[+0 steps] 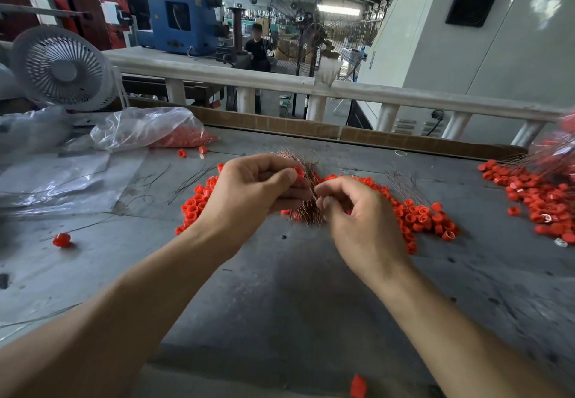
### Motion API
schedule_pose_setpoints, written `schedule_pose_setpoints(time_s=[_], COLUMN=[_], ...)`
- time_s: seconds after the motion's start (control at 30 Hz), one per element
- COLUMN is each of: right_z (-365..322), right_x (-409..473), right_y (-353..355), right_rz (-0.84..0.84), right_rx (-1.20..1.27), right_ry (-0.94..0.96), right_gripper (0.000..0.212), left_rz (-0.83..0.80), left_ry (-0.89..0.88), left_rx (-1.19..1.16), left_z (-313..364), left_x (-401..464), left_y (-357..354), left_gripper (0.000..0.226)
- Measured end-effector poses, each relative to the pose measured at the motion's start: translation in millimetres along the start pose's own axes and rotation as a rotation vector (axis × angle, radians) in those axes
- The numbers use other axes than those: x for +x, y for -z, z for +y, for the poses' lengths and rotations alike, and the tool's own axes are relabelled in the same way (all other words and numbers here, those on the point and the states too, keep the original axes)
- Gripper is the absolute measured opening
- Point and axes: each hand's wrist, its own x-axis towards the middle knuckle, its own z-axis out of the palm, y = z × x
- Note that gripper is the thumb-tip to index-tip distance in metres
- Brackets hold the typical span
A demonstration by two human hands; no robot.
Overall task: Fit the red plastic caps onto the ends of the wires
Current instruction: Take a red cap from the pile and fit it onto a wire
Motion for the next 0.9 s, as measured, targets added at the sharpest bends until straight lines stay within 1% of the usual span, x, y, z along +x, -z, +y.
schedule_pose_setpoints(time_s=[0.07,0.13,0.23,0.3,0.37,0.43,0.53,0.6,0.67,0.73,0.77,0.83,0.9], right_z=[-1.3,-1.4,4.4,9.5,14.0,15.0,9.4,5.7,4.6,5.5,7.2,12.5,17.3], right_x=[1.0,2.1,6.9,9.6,10.8,11.2,9.2,5.6,5.7,10.9,13.5,16.4,16.1], right_y=[2.0,4.2,10.4,15.7,20.1,21.8,17.3,10.7,7.7,12.4,16.2,22.1,22.2], right_rz=[0.064,0.091,0.111,0.071,0.026,-0.004,-0.091,-0.141,-0.093,0.01,0.033,-0.006,-0.102], right_rx=[-0.02,-0.079,-0.261,-0.406,-0.483,-0.469,-0.351,-0.356,-0.442,-0.548,-0.598,-0.696,-0.771], right_ry=[0.034,0.042,-0.029,-0.092,-0.125,-0.11,-0.022,0.036,0.045,0.004,-0.025,-0.077,-0.093], right_gripper=[0.017,0.014,0.011,0.011,0.011,0.012,0.011,0.01,0.011,0.011,0.012,0.016,0.025], left_rz=[0.045,0.073,0.095,0.107,0.114,0.131,0.152,0.16,0.163,0.162,0.16,0.153,0.146], left_ry=[-0.006,-0.021,-0.02,-0.013,-0.013,-0.019,-0.031,-0.037,-0.033,-0.029,-0.03,-0.031,-0.031], left_rx=[-0.049,-0.056,-0.067,-0.067,-0.063,-0.066,-0.076,-0.075,-0.073,-0.067,-0.062,-0.057,-0.049], left_z=[2.3,3.7,5.0,5.0,5.3,6.2,7.7,8.0,7.9,8.4,8.7,8.9,9.6], left_x=[-0.2,0.0,0.8,0.9,0.7,0.7,1.4,1.9,2.2,1.7,1.4,0.5,-0.3], left_y=[1.0,1.8,3.0,4.1,5.0,5.3,6.0,6.5,6.7,6.5,6.4,5.2,4.1], left_gripper=[0.014,0.014,0.015,0.015,0.015,0.014,0.014,0.014,0.014,0.014,0.014,0.014,0.014])
